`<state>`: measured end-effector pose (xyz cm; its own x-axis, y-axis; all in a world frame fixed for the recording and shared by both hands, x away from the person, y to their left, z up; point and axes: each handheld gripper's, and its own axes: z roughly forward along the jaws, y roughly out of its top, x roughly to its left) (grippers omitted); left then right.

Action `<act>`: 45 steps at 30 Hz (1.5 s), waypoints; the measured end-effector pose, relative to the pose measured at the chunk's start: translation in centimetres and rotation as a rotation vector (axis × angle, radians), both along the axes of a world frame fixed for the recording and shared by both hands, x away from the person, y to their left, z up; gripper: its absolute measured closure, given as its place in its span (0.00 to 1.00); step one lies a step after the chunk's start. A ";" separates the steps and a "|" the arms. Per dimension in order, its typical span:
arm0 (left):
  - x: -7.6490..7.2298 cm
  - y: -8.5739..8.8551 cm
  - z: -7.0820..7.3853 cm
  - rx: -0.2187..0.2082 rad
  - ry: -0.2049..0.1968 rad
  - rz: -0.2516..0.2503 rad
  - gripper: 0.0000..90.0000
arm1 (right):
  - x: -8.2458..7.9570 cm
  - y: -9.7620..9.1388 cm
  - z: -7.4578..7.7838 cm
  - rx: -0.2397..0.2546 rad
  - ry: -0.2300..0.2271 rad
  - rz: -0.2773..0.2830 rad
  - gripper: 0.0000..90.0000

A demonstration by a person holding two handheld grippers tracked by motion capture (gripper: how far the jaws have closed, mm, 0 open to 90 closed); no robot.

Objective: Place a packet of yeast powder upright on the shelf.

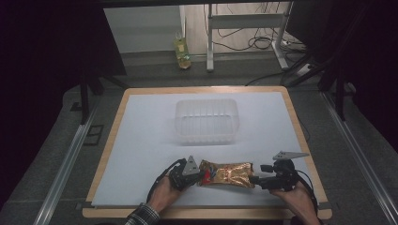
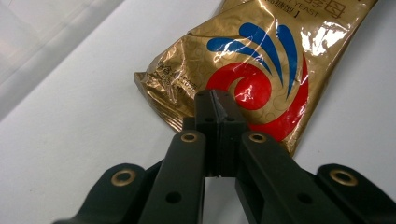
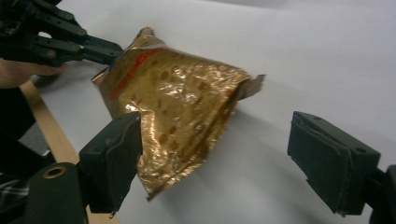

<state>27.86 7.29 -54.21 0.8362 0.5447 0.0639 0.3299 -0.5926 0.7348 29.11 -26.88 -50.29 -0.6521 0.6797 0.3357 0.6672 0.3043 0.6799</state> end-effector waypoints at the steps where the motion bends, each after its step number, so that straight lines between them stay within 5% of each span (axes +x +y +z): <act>1: 0.0 0.0 0.0 0.000 0.000 0.000 1.00 | 0.1 0.1 -0.1 0.005 0.007 0.004 0.21; 15: 0.0 0.0 0.0 -0.001 0.000 0.000 1.00 | 1.2 1.9 -1.4 0.072 0.145 0.032 0.29; 25: 0.0 0.0 0.0 0.000 0.002 -0.002 1.00 | 1.8 3.2 -1.3 0.109 0.170 0.058 0.43; 45: 0.0 0.2 0.1 -0.006 0.003 -0.003 0.99 | 2.1 3.2 0.2 0.230 0.193 -0.002 0.83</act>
<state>27.91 7.50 -54.13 0.8380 0.5426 0.0582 0.3300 -0.5889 0.7378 31.23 -23.73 -50.11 -0.5604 0.5725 0.5984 0.7910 0.1559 0.5916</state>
